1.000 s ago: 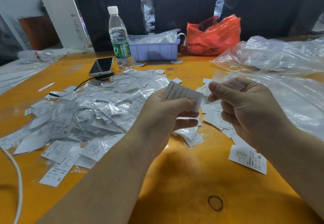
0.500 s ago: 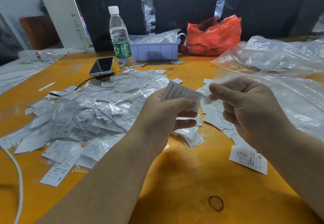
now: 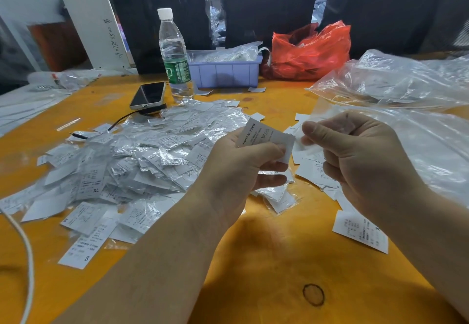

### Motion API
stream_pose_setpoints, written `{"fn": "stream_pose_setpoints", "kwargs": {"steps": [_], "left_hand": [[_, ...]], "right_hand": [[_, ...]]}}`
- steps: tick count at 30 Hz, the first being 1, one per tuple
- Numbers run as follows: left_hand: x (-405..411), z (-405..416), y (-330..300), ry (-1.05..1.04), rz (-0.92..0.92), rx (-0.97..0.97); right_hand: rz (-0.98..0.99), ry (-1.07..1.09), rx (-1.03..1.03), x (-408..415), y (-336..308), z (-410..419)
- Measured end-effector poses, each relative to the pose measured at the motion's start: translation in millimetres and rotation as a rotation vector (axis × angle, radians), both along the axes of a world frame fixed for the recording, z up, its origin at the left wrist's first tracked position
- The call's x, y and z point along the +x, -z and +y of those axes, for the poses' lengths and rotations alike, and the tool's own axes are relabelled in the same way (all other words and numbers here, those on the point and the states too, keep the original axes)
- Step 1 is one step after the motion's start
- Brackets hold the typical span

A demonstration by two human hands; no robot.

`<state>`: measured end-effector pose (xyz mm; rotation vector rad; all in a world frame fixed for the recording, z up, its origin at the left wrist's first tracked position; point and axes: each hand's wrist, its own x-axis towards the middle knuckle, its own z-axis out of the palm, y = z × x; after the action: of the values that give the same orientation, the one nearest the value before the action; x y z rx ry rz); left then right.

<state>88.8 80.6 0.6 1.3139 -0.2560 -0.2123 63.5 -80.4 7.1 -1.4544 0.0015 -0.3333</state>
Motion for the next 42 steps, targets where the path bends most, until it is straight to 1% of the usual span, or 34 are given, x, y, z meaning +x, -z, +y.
{"fn": "stream_pose_setpoints", "kwargs": {"steps": [7, 13, 16, 19, 28, 34, 42], "left_hand": [[1.4, 1.5, 0.8, -0.029, 0.012, -0.013], [1.1, 1.7, -0.1, -0.018, 0.010, -0.008], [0.6, 1.4, -0.5, -0.017, 0.012, -0.003], [-0.8, 0.3, 0.0, -0.002, 0.007, 0.010], [-2.1, -0.5, -0.2, 0.034, 0.004, 0.013], [0.0, -0.6, -0.2, -0.004, 0.011, 0.000], [-0.5, 0.0, -0.8, -0.020, 0.018, -0.003]], "right_hand": [[0.034, -0.018, -0.041, -1.7, -1.0, 1.3], [0.061, -0.063, 0.037, -1.0, -1.8, 4.8], [0.043, -0.039, 0.022, -1.4, -2.5, 3.9], [0.024, -0.028, 0.068, -1.2, -2.9, 2.8], [0.031, 0.034, 0.081, -0.1, -2.7, 3.0], [0.048, -0.043, 0.093, -1.2, -2.4, 4.0], [0.078, -0.108, 0.053, -1.1, 1.7, 4.9]]}}
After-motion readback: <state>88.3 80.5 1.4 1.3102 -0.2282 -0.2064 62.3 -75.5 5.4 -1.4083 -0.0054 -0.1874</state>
